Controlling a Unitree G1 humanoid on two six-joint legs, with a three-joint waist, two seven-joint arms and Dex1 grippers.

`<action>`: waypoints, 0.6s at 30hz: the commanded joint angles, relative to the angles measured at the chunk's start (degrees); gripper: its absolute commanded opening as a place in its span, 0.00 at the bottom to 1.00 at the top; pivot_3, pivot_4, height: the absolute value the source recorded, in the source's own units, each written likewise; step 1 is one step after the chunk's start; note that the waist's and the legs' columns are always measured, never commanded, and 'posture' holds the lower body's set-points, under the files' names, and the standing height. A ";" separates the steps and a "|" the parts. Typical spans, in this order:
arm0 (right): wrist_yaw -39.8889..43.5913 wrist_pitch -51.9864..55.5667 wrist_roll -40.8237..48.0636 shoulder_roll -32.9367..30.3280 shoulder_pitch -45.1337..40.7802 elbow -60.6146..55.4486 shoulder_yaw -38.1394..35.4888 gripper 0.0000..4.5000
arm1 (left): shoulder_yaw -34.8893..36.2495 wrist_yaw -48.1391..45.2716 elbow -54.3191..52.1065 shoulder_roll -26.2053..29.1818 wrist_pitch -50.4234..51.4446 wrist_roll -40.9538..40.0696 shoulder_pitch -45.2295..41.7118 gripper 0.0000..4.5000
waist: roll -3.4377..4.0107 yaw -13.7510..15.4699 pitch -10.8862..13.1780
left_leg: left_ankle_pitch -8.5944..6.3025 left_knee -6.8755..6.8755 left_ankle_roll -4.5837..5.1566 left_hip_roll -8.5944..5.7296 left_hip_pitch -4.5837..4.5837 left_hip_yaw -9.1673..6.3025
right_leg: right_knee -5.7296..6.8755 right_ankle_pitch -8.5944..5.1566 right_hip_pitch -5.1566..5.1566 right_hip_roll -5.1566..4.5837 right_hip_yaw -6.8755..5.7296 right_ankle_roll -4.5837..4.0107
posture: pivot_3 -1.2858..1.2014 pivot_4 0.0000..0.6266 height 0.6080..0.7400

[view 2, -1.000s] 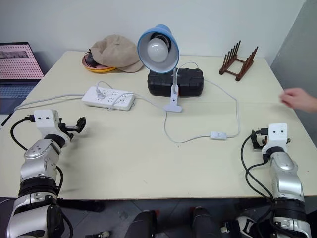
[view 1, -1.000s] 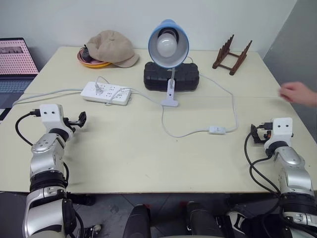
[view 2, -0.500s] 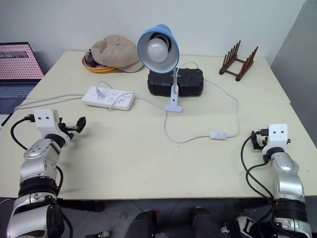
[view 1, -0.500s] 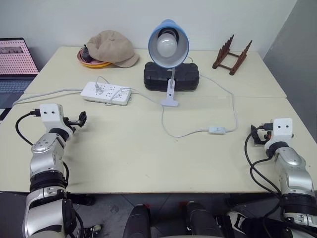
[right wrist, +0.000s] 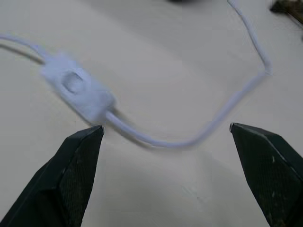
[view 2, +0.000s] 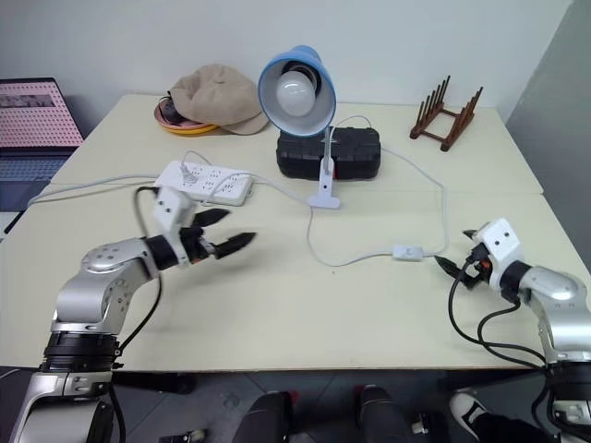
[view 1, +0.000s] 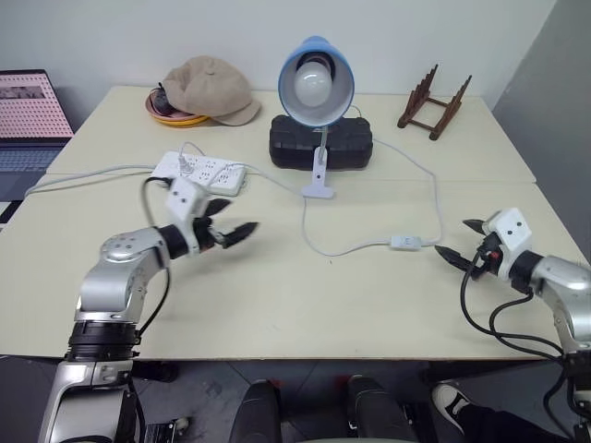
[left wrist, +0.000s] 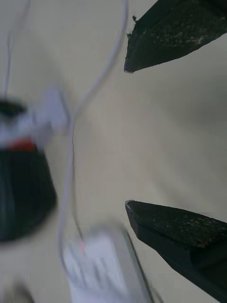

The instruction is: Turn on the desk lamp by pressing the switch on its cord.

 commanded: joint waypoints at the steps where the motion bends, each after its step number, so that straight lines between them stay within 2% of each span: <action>1: 8.04 -4.95 -0.08 -1.22 -3.56 2.70 3.35 0.99 | -5.06 -7.33 -10.53 2.41 2.33 -2.39 -1.42 1.00 | 0.00 -0.46 0.00 | 0.00 0.00 0.00 0.01 0.04 0.00 | 0.03 -0.01 0.01 0.00 0.00 -0.01 | 0.52 0.24 1.00; 8: 14.19 -15.39 -5.07 0.38 -11.11 14.35 10.36 0.99 | -12.39 -13.98 -13.99 1.26 -5.38 1.15 -5.00 1.00 | 0.01 -1.02 0.01 | 0.00 0.02 0.00 -0.01 0.03 0.01 | 0.02 -0.01 0.01 0.01 0.02 -0.02 | 0.52 0.24 1.00; 18: 16.00 -22.78 -7.78 1.75 -17.01 25.53 12.15 0.99 | -13.33 -15.23 -12.41 -0.13 -9.66 3.42 -5.65 1.00 | 0.02 -1.03 0.02 | 0.00 0.01 0.01 -0.01 0.01 -0.01 | 0.01 -0.02 0.01 0.01 0.01 -0.02 | 0.52 0.24 1.00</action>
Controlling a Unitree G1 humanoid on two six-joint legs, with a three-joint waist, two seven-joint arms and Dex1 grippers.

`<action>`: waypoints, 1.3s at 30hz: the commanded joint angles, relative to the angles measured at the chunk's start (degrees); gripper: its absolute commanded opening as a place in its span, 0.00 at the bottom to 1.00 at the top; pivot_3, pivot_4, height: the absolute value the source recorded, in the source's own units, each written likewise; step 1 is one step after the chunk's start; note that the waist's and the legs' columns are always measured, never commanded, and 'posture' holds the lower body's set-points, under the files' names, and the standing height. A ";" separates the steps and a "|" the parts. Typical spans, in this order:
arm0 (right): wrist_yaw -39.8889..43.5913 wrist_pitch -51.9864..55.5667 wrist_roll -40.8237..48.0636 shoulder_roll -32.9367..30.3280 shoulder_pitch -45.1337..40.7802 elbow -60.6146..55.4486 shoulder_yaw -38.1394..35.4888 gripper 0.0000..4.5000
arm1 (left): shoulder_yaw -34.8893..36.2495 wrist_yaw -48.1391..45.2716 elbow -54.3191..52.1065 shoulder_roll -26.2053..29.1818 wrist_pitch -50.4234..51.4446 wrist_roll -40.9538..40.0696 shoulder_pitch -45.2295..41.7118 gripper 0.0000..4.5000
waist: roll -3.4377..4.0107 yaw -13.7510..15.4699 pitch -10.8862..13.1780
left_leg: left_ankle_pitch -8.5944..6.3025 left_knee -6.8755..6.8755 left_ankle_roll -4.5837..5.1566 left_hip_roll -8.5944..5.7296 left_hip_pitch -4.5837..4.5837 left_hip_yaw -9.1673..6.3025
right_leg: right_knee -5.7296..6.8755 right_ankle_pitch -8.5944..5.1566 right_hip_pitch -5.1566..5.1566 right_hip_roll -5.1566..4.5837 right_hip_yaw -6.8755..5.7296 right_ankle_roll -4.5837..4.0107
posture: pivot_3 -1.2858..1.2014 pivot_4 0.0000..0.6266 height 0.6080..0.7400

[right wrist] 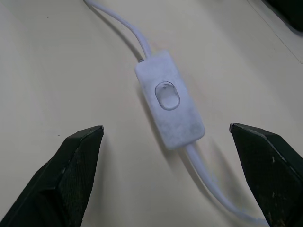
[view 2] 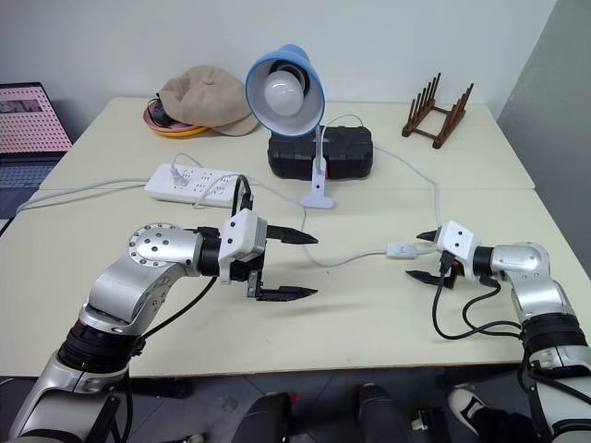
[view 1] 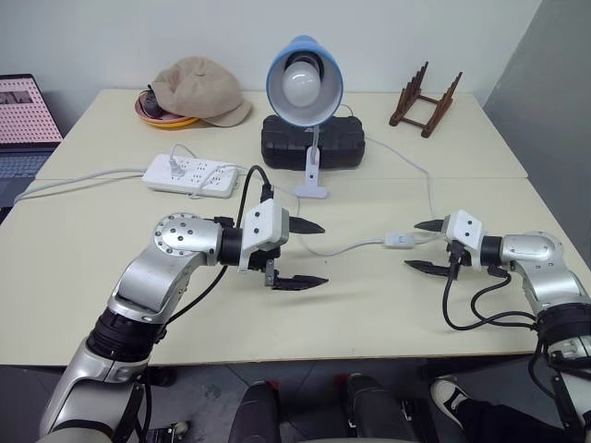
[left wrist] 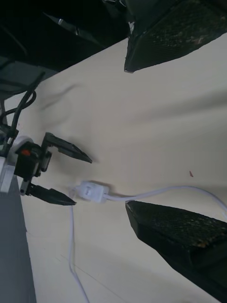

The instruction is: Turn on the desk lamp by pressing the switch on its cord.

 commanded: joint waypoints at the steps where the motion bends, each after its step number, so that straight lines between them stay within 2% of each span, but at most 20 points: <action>1: 0.63 -2.75 -0.57 0.60 -2.52 2.10 -0.20 0.99 | 0.23 -0.04 0.15 -0.64 -2.35 0.85 -0.35 1.00 | 0.00 0.00 0.00 | 0.00 0.00 0.00 0.00 0.00 0.00 | 0.00 0.00 0.00 0.00 0.00 0.00 | 0.52 0.24 1.00; 13: 2.13 -9.86 -3.75 2.57 -7.95 9.44 2.10 0.99 | 1.04 0.83 -0.58 -1.94 -1.01 -0.07 0.12 1.00 | 0.03 -0.09 0.02 | 0.00 0.01 0.00 -0.01 0.01 0.00 | 0.04 0.00 0.00 0.00 0.02 0.01 | 0.52 0.24 1.00; 17: 2.42 -12.56 -4.96 2.23 -9.02 12.27 2.47 0.84 | 1.44 1.22 -1.09 -2.06 0.02 -0.42 0.32 1.00 | 0.03 -0.08 0.02 | 0.00 0.01 0.00 0.00 0.01 -0.01 | 0.04 0.00 0.00 0.00 0.01 0.00 | 0.52 0.24 1.00; 28: 2.72 -15.56 -5.78 2.46 -10.75 16.24 2.00 0.24 | 1.30 2.31 -1.29 -2.90 0.75 -0.35 -0.13 1.00 | 0.03 -0.08 0.02 | 0.00 0.01 0.00 -0.01 0.02 0.00 | 0.06 0.01 0.00 0.00 0.02 0.00 | 0.52 0.24 1.00; 36: 3.02 -16.31 -5.40 2.30 -10.16 16.15 1.77 0.24 | 1.81 2.95 -1.61 -3.51 2.75 -1.34 -0.55 1.00 | 0.03 -0.08 0.02 | 0.00 0.02 0.00 -0.01 0.03 -0.02 | 0.08 0.01 0.00 0.00 0.01 0.00 | 0.52 0.24 1.00; 39: 5.40 -10.59 -2.76 2.18 -8.56 9.84 1.36 0.24 | 4.46 6.82 -1.62 -5.60 13.17 -7.62 -1.88 1.00 | 0.03 -0.06 0.02 | 0.00 0.02 0.00 -0.01 0.03 -0.01 | 0.08 0.01 0.01 0.00 0.02 0.00 | 0.52 0.24 1.00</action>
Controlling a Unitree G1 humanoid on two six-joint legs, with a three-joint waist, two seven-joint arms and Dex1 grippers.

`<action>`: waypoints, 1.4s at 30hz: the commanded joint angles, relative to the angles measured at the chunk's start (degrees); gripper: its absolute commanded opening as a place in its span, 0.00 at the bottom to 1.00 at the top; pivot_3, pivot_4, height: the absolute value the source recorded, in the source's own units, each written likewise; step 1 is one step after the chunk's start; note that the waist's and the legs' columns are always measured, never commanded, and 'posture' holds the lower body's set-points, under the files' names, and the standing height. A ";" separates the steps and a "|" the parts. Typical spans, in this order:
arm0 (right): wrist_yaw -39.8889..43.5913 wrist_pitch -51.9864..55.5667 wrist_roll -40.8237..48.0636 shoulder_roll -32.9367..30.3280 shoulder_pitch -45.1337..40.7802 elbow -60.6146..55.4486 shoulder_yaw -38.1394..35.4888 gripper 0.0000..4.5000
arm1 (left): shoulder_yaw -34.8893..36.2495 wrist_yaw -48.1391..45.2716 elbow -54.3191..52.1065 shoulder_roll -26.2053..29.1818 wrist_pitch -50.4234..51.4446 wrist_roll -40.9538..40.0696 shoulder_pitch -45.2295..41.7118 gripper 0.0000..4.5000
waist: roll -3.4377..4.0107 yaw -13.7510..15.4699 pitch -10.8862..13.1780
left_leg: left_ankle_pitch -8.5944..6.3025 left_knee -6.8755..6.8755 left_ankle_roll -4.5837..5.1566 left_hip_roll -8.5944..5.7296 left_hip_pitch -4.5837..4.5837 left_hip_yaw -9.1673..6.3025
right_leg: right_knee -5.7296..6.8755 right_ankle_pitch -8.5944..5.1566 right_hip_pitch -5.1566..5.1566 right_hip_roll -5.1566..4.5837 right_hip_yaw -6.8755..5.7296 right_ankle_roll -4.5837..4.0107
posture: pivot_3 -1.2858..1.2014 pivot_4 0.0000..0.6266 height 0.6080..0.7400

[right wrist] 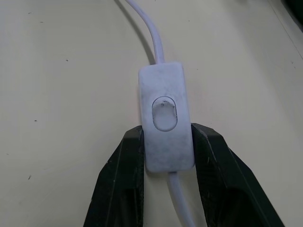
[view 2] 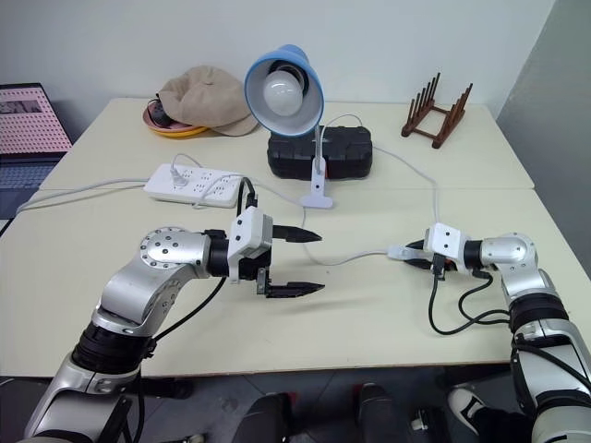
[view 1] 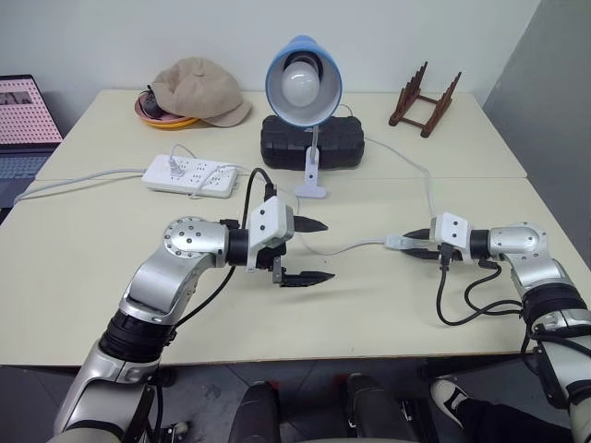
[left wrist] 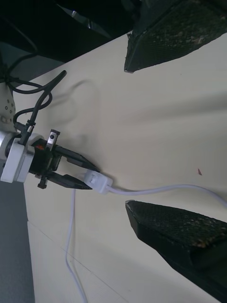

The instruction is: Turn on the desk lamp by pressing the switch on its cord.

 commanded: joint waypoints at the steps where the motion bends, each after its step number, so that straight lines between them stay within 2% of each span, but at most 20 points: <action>1: 3.51 7.82 4.78 -0.81 1.64 -10.70 -1.67 0.24 | 5.26 5.56 -1.79 -2.80 14.51 -9.52 -3.12 1.00 | 0.00 0.02 0.00 | 0.00 0.01 0.00 0.00 0.00 -0.01 | 0.01 0.00 0.00 0.00 0.00 0.00 | 0.52 0.24 1.00; 6: -1.75 19.37 5.17 -0.59 5.46 -26.81 -2.46 0.24 | 14.68 16.51 -2.00 -8.80 38.90 -27.68 -4.44 1.00 | 0.01 -0.06 0.00 | 0.00 0.07 0.00 0.00 -0.01 -0.12 | 0.12 -0.01 0.01 0.01 -0.06 0.02 | 0.52 0.24 1.00; 12: -8.86 31.71 6.68 1.02 9.03 -43.76 -3.83 0.24 | 20.77 30.50 -3.41 -16.88 47.67 -35.37 -0.28 1.00 | 0.02 0.04 0.00 | 0.00 0.12 -0.01 0.00 -0.01 -0.16 | 0.12 0.00 0.04 0.01 -0.09 0.02 | 0.52 0.24 1.00; 16: -12.07 35.95 6.71 1.70 10.53 -50.19 -3.94 0.24 | 21.40 34.88 -4.45 -19.26 47.81 -36.40 1.16 1.00 | 0.01 0.23 0.00 | 0.00 0.28 -0.01 -0.01 -0.04 -0.19 | 0.14 0.01 0.06 0.01 -0.10 0.04 | 0.52 0.24 1.00; 20: -17.40 41.28 7.27 4.68 11.81 -57.59 -4.13 0.24 | 19.33 38.46 -4.01 -22.26 42.78 -32.67 5.10 1.00 | 0.02 0.18 -0.01 | -0.01 0.49 -0.02 -0.02 -0.04 -0.14 | 0.12 0.04 0.13 0.01 -0.04 0.07 | 0.52 0.24 1.00; 28: -17.28 41.12 8.00 5.17 14.91 -65.00 -2.93 0.24 | 21.49 43.21 0.94 -28.02 37.85 -32.73 2.75 1.00 | 0.01 0.96 0.00 | -0.01 0.63 -0.02 -0.06 -0.13 -0.14 | 0.06 0.01 0.14 0.00 -0.04 -0.01 | 0.52 0.24 1.00; 42: -17.97 39.11 7.40 5.34 15.71 -66.63 -2.23 0.24 | 19.35 41.65 1.93 -27.87 37.60 -32.59 1.61 1.00 | 0.01 1.11 0.00 | -0.01 0.60 -0.02 -0.06 -0.15 -0.13 | 0.00 -0.01 0.13 -0.01 -0.04 -0.04 | 0.52 0.24 1.00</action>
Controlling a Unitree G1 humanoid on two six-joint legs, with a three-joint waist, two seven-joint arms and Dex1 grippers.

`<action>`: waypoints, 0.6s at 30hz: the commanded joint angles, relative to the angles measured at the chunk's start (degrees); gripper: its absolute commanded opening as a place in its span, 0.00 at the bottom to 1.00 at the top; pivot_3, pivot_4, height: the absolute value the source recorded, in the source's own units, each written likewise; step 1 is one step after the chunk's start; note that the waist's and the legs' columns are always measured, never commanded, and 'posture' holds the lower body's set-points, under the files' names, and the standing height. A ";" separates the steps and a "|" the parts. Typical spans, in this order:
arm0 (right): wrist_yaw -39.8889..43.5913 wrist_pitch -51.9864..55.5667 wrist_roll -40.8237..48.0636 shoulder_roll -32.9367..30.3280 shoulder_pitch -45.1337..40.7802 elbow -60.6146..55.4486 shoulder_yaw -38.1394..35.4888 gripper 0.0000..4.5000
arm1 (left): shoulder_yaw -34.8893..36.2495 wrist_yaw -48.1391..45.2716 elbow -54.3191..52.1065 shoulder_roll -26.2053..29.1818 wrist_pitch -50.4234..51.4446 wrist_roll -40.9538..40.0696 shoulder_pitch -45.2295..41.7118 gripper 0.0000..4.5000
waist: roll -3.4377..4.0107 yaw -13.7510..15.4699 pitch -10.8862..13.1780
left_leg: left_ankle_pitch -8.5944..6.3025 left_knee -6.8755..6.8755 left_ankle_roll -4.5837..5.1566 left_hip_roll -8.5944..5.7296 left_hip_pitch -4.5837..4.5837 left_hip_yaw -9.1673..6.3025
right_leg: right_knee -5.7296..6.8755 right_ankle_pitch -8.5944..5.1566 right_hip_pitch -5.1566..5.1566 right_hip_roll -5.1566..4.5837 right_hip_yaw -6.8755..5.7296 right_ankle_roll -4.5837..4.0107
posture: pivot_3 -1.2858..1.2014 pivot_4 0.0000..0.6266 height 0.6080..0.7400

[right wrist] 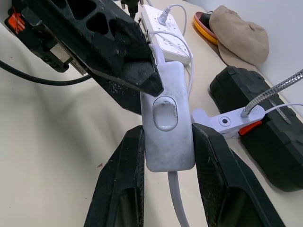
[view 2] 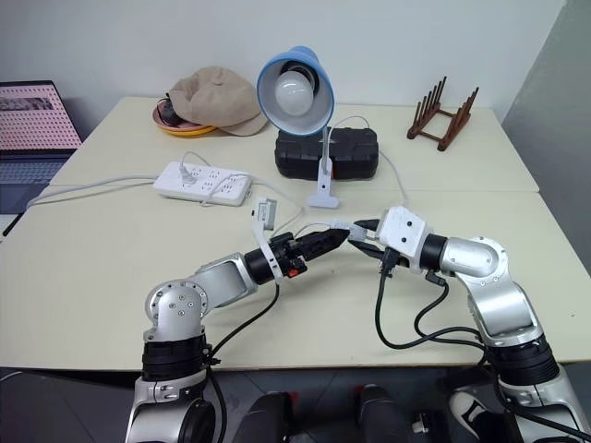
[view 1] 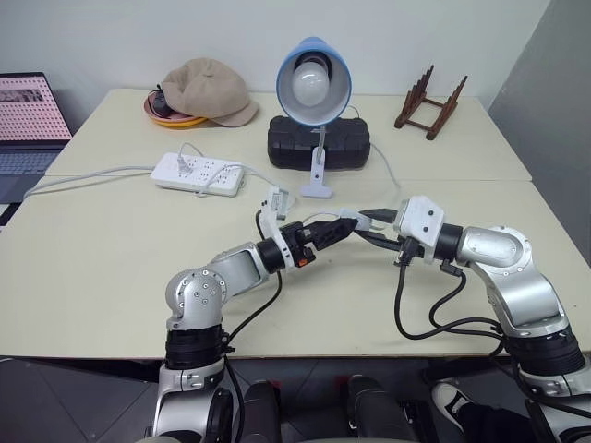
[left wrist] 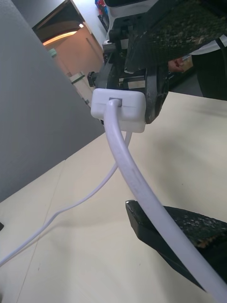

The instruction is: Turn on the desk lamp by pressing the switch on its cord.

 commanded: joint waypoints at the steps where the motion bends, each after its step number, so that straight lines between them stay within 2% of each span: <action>1: -0.52 -1.17 0.72 -0.15 -0.40 -2.56 -0.37 0.24 | -0.93 -1.64 -0.88 0.16 -1.09 -0.84 -1.21 1.00 | 0.00 0.01 0.00 | 0.00 0.00 0.00 0.00 0.00 0.00 | 0.00 0.00 0.00 0.00 0.00 0.00 | 0.52 0.24 1.00; 2: -0.57 -1.22 0.73 -0.18 -0.43 -2.55 -0.32 0.24 | -1.04 -1.80 -0.87 0.24 -1.19 -0.81 -1.22 1.00 | 0.00 0.00 0.00 | 0.00 0.00 0.00 0.00 0.00 0.00 | 0.00 0.00 0.00 0.00 0.00 0.00 | 0.52 0.24 1.00; 5: -0.56 -1.34 0.72 -0.25 -0.57 -2.60 -0.23 0.24 | -0.95 -1.97 -0.91 0.14 -1.22 -0.99 -1.27 0.90 | 0.00 0.00 0.00 | 0.00 -0.02 0.00 0.00 0.00 0.00 | -0.01 0.00 0.00 0.00 0.00 0.00 | 0.52 0.24 1.00; 18: -0.48 -1.61 0.80 -0.33 0.05 -2.46 -0.05 0.24 | -0.46 -1.92 -0.97 0.48 -0.92 -1.72 -1.31 0.31 | 0.00 0.01 0.00 | 0.00 -0.02 0.00 0.00 -0.01 0.00 | -0.04 -0.06 0.00 0.00 0.00 -0.11 | 0.52 0.24 1.00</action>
